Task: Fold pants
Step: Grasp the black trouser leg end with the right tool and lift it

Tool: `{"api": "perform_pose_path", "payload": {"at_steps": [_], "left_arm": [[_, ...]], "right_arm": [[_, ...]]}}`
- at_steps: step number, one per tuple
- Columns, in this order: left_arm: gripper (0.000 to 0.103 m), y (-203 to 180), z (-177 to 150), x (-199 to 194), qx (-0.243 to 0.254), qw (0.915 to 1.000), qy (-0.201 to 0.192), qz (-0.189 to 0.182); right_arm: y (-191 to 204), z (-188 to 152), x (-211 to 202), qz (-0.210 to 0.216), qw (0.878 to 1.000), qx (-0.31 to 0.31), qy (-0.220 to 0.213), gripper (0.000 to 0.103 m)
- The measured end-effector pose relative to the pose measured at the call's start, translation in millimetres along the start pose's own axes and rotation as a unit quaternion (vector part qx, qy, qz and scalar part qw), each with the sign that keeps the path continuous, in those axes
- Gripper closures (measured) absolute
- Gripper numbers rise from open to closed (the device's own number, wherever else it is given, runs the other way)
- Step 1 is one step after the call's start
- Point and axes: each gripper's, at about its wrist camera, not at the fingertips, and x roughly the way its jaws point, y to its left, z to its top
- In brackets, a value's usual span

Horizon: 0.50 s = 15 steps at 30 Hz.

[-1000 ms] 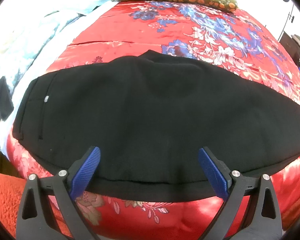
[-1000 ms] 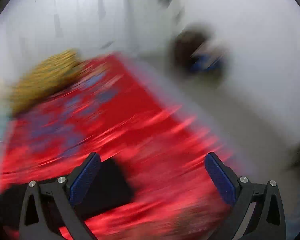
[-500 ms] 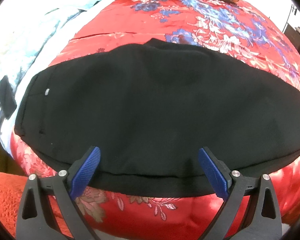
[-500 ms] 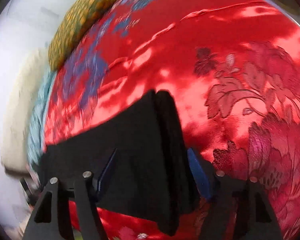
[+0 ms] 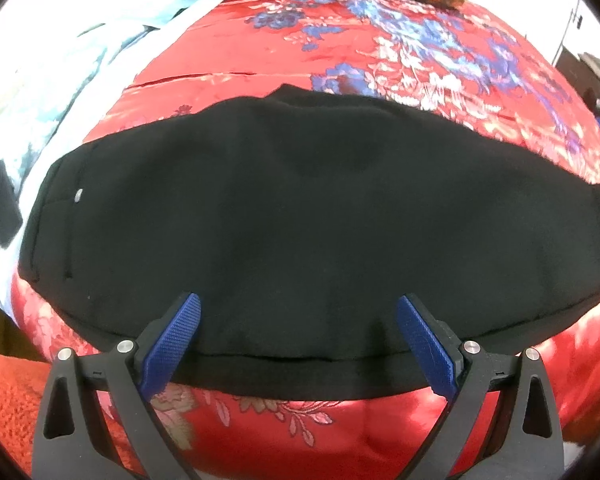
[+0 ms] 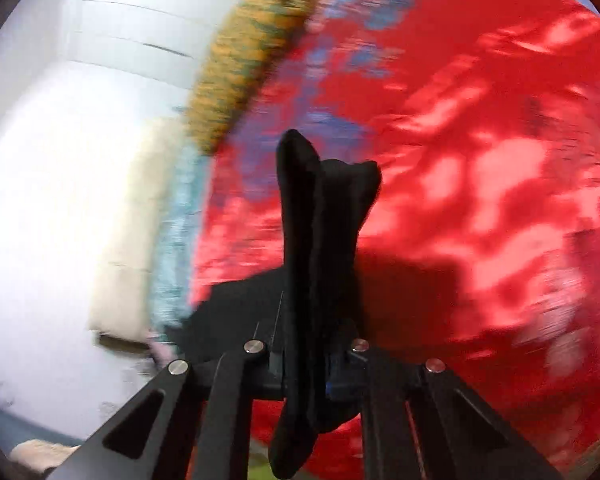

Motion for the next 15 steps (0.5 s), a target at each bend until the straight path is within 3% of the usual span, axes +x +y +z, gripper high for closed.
{"api": "perform_pose_path", "payload": {"at_steps": [5, 10, 12, 15], "left_arm": [[0.004, 12.1, 4.3, -7.9, -0.03, 0.9991, -0.012, -0.028], [0.004, 26.6, 3.3, -26.7, -0.034, 0.998, -0.039, -0.038], [0.004, 35.6, 1.1, -33.5, -0.032, 0.9978, -0.048, -0.033], [0.004, 49.9, -1.7, -37.9, -0.041, 0.9973, -0.053, -0.03]], "right_arm": [[84.1, -33.1, 62.9, 0.078, 0.997, -0.005, 0.012, 0.091], [157.1, -75.8, 186.8, 0.103, 0.993, -0.029, 0.052, 0.091], [180.4, -95.3, 236.5, 0.093, 0.992, -0.047, 0.068, 0.091], [208.2, -128.4, 305.8, 0.033, 0.99, -0.103, 0.094, 0.091]]}}
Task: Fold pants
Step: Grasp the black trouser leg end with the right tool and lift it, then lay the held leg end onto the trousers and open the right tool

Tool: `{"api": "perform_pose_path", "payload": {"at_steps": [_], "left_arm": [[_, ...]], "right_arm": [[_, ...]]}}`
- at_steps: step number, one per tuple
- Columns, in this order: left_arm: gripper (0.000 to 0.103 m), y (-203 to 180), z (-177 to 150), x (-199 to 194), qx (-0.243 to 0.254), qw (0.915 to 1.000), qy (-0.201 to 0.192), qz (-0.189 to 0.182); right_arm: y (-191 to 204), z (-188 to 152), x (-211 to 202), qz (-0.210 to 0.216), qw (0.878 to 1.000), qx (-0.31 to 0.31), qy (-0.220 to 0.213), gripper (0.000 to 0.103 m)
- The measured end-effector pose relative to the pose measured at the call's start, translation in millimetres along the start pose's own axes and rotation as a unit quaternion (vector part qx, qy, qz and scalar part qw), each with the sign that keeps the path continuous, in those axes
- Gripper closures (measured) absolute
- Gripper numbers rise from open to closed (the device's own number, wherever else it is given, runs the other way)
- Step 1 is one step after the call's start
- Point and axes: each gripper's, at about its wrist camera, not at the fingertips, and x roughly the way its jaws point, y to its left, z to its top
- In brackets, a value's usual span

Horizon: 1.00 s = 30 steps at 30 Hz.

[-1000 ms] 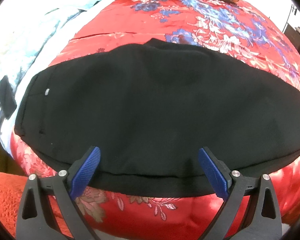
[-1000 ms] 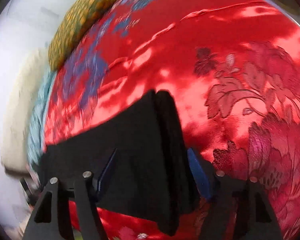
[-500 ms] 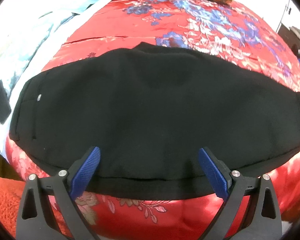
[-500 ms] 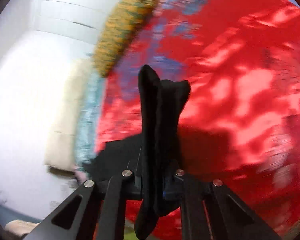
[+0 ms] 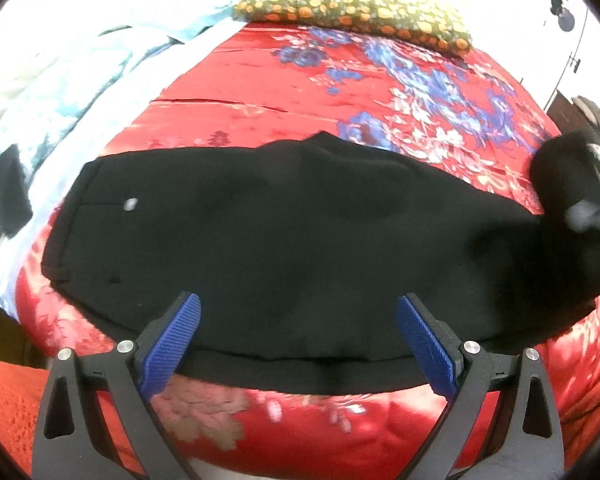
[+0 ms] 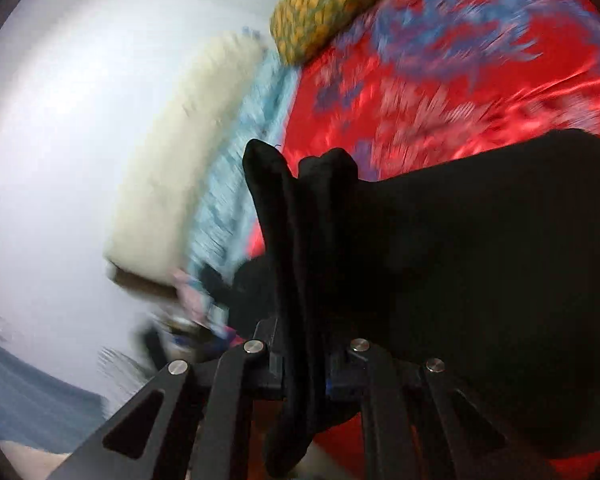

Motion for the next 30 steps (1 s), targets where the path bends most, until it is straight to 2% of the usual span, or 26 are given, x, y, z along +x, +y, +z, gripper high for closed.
{"api": "perform_pose_path", "payload": {"at_steps": [2, 3, 4, 6, 7, 9, 10, 12, 14, 16, 17, 19, 22, 23, 24, 26, 30], "left_arm": [[0.004, 8.5, -1.1, -1.9, -0.009, 1.0, 0.0, -0.001], [0.004, 12.3, -1.4, -2.7, -0.012, 0.9999, -0.001, -0.001], [0.004, 15.3, -2.6, -4.0, -0.014, 0.9999, -0.001, -0.001], [0.004, 19.5, -2.8, -6.6, -0.015, 0.9999, -0.003, -0.004], [0.004, 20.9, -3.2, -8.6, -0.016, 0.9998, -0.005, -0.007], [0.004, 19.6, -2.3, -11.9, -0.02, 0.9994, -0.007, -0.027], [0.004, 17.3, -2.3, -13.4, -0.024, 0.9985, -0.007, -0.048], [0.004, 3.4, -0.5, -14.9, -0.027, 0.9916, -0.001, -0.127], [0.004, -23.6, 4.7, -7.0, -0.015, 0.9793, 0.018, -0.201], [0.007, -51.4, 11.9, 7.7, 0.007, 0.977, 0.041, -0.209], [0.011, -65.4, 15.3, 18.0, 0.017, 0.9776, 0.052, -0.203], [0.034, -87.8, 19.0, 38.6, 0.032, 0.9786, 0.076, -0.189], [0.044, -115.1, 16.9, 71.8, 0.051, 0.9778, 0.122, -0.162], [0.066, -120.0, 11.5, 76.8, 0.052, 0.9792, 0.129, -0.148], [0.1, -121.6, 8.7, 79.6, 0.051, 0.9811, 0.13, -0.134], [0.101, -116.1, 7.8, 78.5, 0.04, 0.9826, 0.125, -0.131], [0.101, -90.9, 8.8, 60.5, 0.048, 0.9869, 0.104, -0.114]], "right_arm": [[16.4, -14.5, 50.2, -0.06, 0.997, -0.048, 0.022, 0.087], [16.7, -20.6, 60.3, -0.078, 0.994, -0.064, 0.031, 0.079], [19.3, -28.1, 77.2, -0.106, 0.99, -0.085, 0.048, 0.06], [15.9, -40.3, 88.3, -0.131, 0.982, -0.111, 0.073, 0.035], [18.7, -47.2, 85.6, -0.133, 0.98, -0.127, 0.074, 0.035], [25.0, -54.1, 67.4, -0.146, 0.974, -0.159, 0.074, 0.033], [30.3, -58.4, 51.0, -0.163, 0.968, -0.18, 0.066, 0.028], [35.4, -67.1, 9.6, -0.21, 0.952, -0.221, 0.034, 0.02], [35.6, -79.7, -32.3, -0.245, 0.94, -0.238, 0.0, 0.015], [27.6, -84.1, -67.8, -0.277, 0.931, -0.236, -0.039, 0.015], [25.2, -81.7, -78.6, -0.287, 0.928, -0.228, -0.056, 0.015], [15.1, -86.1, -106.7, -0.308, 0.923, -0.211, -0.092, 0.015], [5.2, -81.9, -122.5, -0.337, 0.915, -0.189, -0.119, 0.015], [3.3, -80.5, -126.5, -0.345, 0.913, -0.182, -0.123, 0.015], [-1.5, -79.4, -132.0, -0.354, 0.91, -0.175, -0.128, 0.014], [-14.5, -77.9, -144.0, -0.367, 0.907, -0.154, -0.134, 0.014], [-53.2, -78.7, -159.5, -0.4, 0.904, -0.089, -0.123, 0.013]]}}
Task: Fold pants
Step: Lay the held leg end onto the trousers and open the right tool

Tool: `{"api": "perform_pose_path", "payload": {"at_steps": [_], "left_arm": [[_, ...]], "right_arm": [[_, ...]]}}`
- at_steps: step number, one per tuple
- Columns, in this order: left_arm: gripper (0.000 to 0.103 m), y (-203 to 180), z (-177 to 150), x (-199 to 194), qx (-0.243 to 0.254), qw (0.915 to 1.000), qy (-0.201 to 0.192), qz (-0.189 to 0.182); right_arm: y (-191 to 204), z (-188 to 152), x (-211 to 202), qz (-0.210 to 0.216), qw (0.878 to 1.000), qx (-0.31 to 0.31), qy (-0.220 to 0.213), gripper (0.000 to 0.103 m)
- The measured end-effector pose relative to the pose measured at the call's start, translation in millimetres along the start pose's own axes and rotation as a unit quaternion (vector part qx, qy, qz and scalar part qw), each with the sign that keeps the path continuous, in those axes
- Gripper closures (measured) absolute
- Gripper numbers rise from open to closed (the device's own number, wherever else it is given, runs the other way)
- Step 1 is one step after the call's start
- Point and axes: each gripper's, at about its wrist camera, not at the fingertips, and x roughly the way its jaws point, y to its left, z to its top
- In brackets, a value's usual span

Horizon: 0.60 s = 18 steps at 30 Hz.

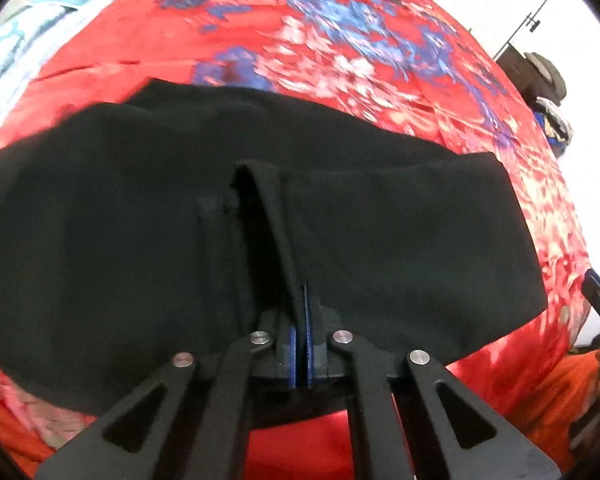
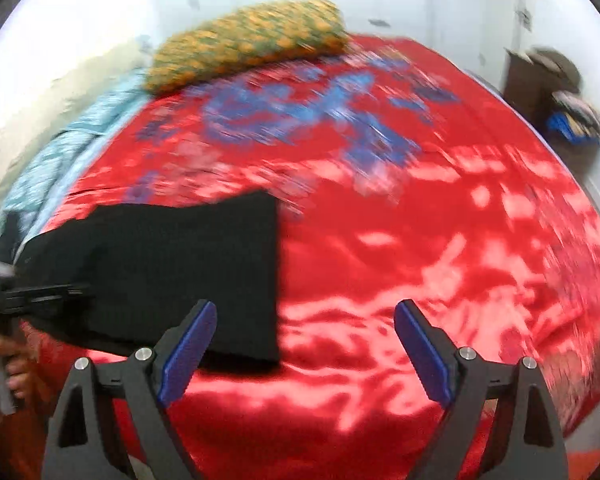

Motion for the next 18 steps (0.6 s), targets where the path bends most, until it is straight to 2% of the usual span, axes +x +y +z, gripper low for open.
{"api": "perform_pose_path", "payload": {"at_steps": [3, 6, 8, 10, 12, 14, 16, 17, 18], "left_arm": [[0.101, 21.3, -1.7, -2.2, -0.005, 0.9998, 0.002, 0.018], [0.096, 23.1, -5.5, 6.1, -0.006, 0.9998, 0.01, 0.019], [0.08, 22.6, -4.1, 2.0, -0.019, 0.9998, 0.006, 0.007], [0.04, 27.6, -2.7, -6.2, -0.03, 0.9995, -0.002, -0.005], [0.024, 29.5, -1.1, -9.6, -0.029, 0.9992, -0.017, 0.02], [0.02, 34.0, -2.9, -8.1, -0.031, 0.999, -0.015, 0.03], [0.019, 35.8, -3.5, 5.8, -0.04, 0.9989, 0.008, 0.024], [0.019, 32.9, -3.9, 15.6, -0.039, 0.9987, 0.022, 0.023], [0.019, 28.3, -4.3, 20.1, -0.03, 0.9989, 0.024, 0.028]], "right_arm": [[-17.3, -1.2, 8.5, -0.004, 1.0, 0.021, 0.015, 0.013], [-7.1, -2.2, 24.9, 0.031, 0.999, 0.009, 0.04, 0.013], [11.9, -7.2, 42.9, 0.053, 0.996, -0.023, 0.074, 0.013], [29.0, -16.2, 54.6, 0.049, 0.992, -0.067, 0.096, 0.013], [39.6, -22.7, 59.9, 0.03, 0.989, -0.108, 0.1, 0.013], [40.9, -24.2, 64.8, 0.014, 0.989, -0.122, 0.087, 0.013], [41.2, -21.4, 70.1, 0.009, 0.989, -0.127, 0.073, 0.018], [42.8, -19.7, 73.2, 0.01, 0.989, -0.132, 0.065, 0.022], [45.0, -16.9, 77.2, 0.011, 0.989, -0.136, 0.057, 0.037]]}}
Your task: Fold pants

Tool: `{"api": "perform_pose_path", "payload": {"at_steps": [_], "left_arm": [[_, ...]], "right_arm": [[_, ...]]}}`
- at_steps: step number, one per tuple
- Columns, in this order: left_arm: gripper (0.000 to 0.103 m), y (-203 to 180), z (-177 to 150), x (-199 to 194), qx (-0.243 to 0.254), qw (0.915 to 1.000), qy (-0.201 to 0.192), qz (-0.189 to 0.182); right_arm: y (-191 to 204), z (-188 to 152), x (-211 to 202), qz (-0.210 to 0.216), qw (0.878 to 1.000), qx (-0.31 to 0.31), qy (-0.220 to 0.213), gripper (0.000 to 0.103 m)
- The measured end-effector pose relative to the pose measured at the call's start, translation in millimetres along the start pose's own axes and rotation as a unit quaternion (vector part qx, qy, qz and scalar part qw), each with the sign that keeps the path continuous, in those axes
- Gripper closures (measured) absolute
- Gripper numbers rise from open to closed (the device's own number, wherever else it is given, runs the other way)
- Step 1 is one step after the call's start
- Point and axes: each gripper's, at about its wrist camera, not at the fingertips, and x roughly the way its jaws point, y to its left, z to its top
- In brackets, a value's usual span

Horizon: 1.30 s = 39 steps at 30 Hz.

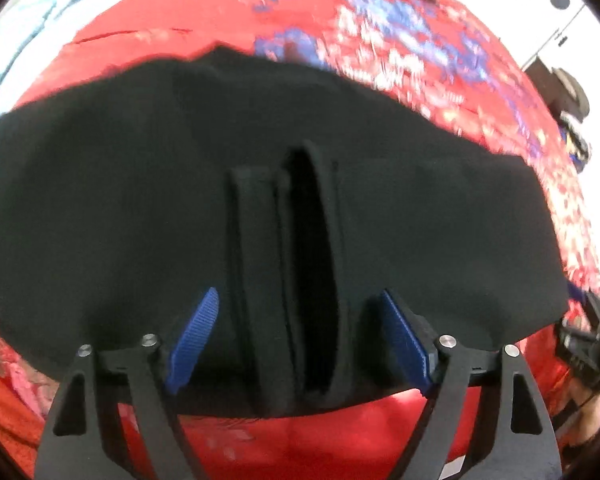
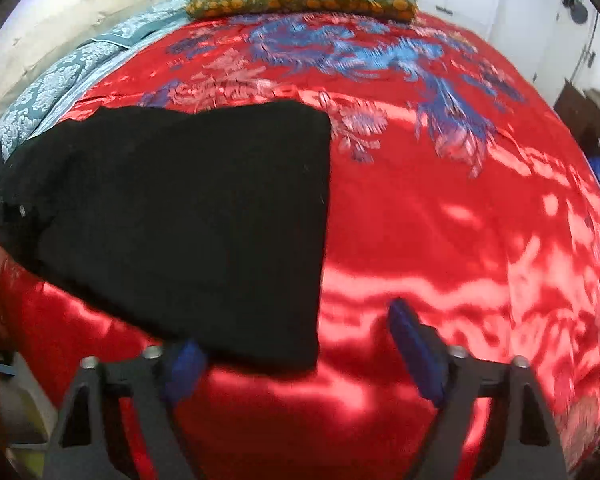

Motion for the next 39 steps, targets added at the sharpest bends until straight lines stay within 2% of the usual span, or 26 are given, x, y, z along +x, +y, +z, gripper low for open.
{"api": "perform_pose_path", "payload": {"at_steps": [1, 2, 3, 4, 5, 6, 11, 16, 21, 23, 24, 25, 26, 27, 28, 33, 36, 39], "left_arm": [[0.03, -5.9, -0.8, 0.9, 0.016, 0.9998, -0.009, 0.01], [0.041, -12.1, -0.9, 0.9, 0.03, 0.9992, -0.02, 0.015], [0.052, -16.0, -0.7, 0.5, 0.041, 0.9985, -0.025, 0.026], [0.067, -18.2, -0.1, -0.6, 0.049, 0.998, -0.028, 0.029], [0.076, -18.1, 0.5, -1.6, 0.051, 0.9981, -0.029, 0.022], [0.079, -18.5, 1.5, -1.6, 0.053, 0.9981, -0.027, 0.015], [0.08, -32.1, -3.6, -0.1, 0.08, 0.9965, -0.024, 0.002], [0.076, -52.0, -7.2, 2.7, 0.113, 0.9928, -0.033, 0.02], [0.067, -47.5, -8.8, -0.3, 0.108, 0.9932, -0.037, 0.026], [0.063, -45.9, -8.4, -0.7, 0.105, 0.9934, -0.038, 0.027], [0.062, -45.7, -7.9, -0.7, 0.105, 0.9933, -0.039, 0.027], [0.06, -45.3, -7.7, -1.3, 0.105, 0.9932, -0.04, 0.029], [0.056, -45.2, -8.2, -1.7, 0.105, 0.9932, -0.041, 0.03], [0.047, -45.0, -8.4, -2.6, 0.105, 0.993, -0.042, 0.033], [0.038, -44.7, -8.5, -3.3, 0.105, 0.9928, -0.044, 0.037], [0.022, -38.6, -7.5, -6.3, 0.1, 0.9929, -0.043, 0.047], [0.014, -29.8, -8.0, -13.6, 0.092, 0.9932, -0.05, 0.051], [0.012, -17.5, -8.1, -17.6, 0.083, 0.9942, -0.053, 0.045]], "right_arm": [[0.0, 2.0, 2.6, 0.007, 1.0, 0.007, -0.007, 0.065], [-0.7, 2.0, 5.7, 0.016, 1.0, 0.02, -0.006, 0.076], [-0.6, 1.6, 7.5, 0.016, 0.999, 0.031, -0.003, 0.079], [3.7, 3.2, 7.3, 0.006, 1.0, 0.029, -0.004, 0.083], [7.9, 3.7, 4.4, -0.008, 1.0, 0.019, -0.006, 0.084], [12.6, 3.1, -2.7, -0.028, 1.0, 0.003, -0.013, 0.087], [10.6, -10.8, -19.5, -0.063, 0.998, 0.005, -0.004, 0.088], [-1.0, -17.6, -18.7, -0.072, 0.997, 0.027, 0.007, 0.088], [1.9, -18.7, -19.8, -0.081, 0.997, 0.018, 0.002, 0.085], [-0.2, -18.8, -22.3, -0.086, 0.996, 0.025, 0.001, 0.077], [-1.2, -19.1, -23.3, -0.09, 0.996, 0.028, 0.002, 0.065], [-2.8, -19.7, -24.8, -0.099, 0.995, 0.034, 0.006, 0.049], [-5.4, -20.7, -26.5, -0.105, 0.993, 0.043, 0.013, 0.04], [-7.3, -21.8, -29.2, -0.106, 0.993, 0.051, 0.016, 0.027], [-9.4, -22.8, -32.6, -0.104, 0.993, 0.058, 0.018, 0.023], [-12.3, -30.8, -57.7, -0.103, 0.991, 0.081, 0.019, 0.019], [-4.3, -29.2, -79.9, -0.121, 0.99, 0.073, -0.029, 0.018], [13.0, -11.7, -81.2, -0.102, 0.991, 0.047, -0.069, 0.015]]}}
